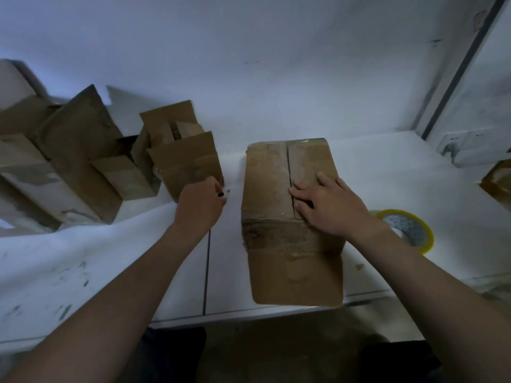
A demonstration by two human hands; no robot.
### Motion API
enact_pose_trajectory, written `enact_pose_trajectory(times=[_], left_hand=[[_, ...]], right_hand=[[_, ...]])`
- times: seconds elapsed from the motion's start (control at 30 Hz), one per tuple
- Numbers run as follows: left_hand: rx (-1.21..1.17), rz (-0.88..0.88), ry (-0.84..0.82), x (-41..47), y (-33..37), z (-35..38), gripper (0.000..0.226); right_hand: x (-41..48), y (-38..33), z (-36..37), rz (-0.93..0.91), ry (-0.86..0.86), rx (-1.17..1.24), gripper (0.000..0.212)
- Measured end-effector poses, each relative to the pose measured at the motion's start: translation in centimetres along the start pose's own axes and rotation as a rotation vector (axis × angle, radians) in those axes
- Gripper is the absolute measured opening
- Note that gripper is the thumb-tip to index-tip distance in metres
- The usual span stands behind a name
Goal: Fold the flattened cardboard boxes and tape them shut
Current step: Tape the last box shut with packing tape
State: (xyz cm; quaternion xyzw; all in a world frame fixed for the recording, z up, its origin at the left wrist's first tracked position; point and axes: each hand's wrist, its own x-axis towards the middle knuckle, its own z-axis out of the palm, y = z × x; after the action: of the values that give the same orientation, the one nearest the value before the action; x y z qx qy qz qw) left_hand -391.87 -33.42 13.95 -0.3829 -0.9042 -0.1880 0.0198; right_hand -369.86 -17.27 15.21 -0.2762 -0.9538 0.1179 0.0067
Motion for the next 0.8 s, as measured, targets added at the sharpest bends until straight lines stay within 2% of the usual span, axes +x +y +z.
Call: enact_pose_trajectory(times=[0.13, 0.27, 0.4, 0.47, 0.6, 0.7, 0.73, 0.8], left_hand=[[0.124, -0.033, -0.129, -2.1, -2.6, 1.8, 0.02], [0.159, -0.1, -0.273, -2.7, -2.7, 3.3, 0.034], [0.138, -0.163, -0.255, -2.2, -1.0, 2.8, 0.038], [-0.015, -0.203, -0.203, -1.2, 0.4, 1.8, 0.033], [-0.521, -0.205, -0.225, 0.6, 4.4, -0.6, 0.026], [-0.553, -0.22, -0.331, 0.8, 6.6, -0.5, 0.021], [-0.545, -0.236, -0.371, 0.8, 6.9, -0.1, 0.024], [-0.542, -0.277, -0.4, 0.5, 7.2, 0.8, 0.045]], right_hand=[[-0.5, -0.6, 0.1, 0.01, -0.022, -0.005, 0.048], [-0.9, -0.2, 0.5, 0.007, 0.011, 0.015, 0.049], [-1.0, 0.0, 0.8, 0.003, 0.048, 0.022, 0.048], [-0.7, 0.5, 0.5, 0.039, 0.039, 0.111, 0.049], [-0.1, 2.0, -1.5, 0.239, 0.156, 0.504, 0.06], [0.4, 3.0, -2.4, 0.337, 0.086, 0.697, 0.062], [0.5, 3.0, -2.4, 0.339, 0.036, 0.71, 0.057], [0.5, 2.6, -2.4, 0.319, -0.025, 0.7, 0.051]])
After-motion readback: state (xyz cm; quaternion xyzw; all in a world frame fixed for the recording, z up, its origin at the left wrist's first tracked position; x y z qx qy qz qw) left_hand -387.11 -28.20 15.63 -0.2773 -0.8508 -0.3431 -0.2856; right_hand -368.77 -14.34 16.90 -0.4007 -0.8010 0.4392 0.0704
